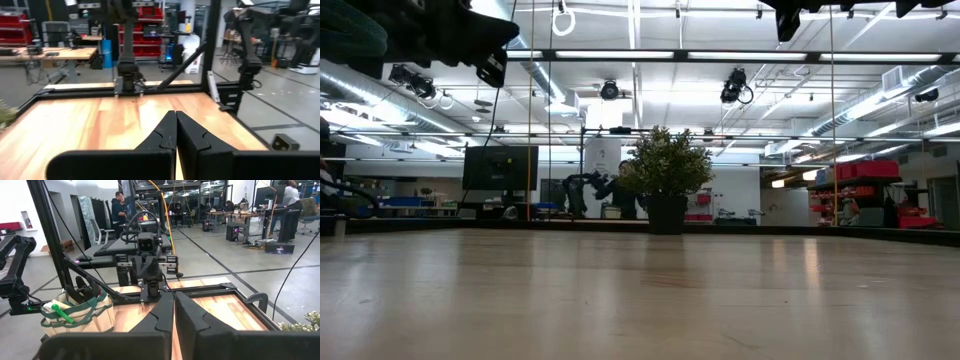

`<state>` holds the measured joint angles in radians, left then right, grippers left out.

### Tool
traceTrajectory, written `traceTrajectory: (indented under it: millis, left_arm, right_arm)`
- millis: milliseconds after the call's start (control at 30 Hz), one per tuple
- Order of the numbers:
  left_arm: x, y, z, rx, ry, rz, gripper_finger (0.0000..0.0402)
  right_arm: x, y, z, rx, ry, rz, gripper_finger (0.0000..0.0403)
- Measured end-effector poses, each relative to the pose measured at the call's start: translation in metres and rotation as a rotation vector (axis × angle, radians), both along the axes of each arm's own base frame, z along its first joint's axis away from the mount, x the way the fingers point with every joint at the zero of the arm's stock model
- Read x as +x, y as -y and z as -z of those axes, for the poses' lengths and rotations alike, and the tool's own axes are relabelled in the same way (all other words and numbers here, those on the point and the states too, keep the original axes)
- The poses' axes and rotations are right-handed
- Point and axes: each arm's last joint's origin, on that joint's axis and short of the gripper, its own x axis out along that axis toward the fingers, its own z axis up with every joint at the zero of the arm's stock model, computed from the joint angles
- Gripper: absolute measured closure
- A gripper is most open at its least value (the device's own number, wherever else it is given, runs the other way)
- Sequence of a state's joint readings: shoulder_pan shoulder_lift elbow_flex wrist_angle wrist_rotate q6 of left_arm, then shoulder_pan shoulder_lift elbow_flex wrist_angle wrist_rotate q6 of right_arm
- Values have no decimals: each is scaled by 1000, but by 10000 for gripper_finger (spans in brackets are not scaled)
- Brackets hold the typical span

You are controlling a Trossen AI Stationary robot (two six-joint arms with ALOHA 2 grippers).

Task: Pick & Place Garden tools in Gardening bag
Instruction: Return to Home Position

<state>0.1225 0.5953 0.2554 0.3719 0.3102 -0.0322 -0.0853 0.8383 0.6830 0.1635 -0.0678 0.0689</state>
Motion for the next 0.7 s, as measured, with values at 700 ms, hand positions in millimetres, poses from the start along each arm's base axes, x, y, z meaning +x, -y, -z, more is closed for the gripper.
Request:
traceTrajectory:
  millis: [700]
  left_arm:
    - [-4,4,3,94,-26,13,399]
  right_arm:
    - [0,0,0,0,0,0,382]
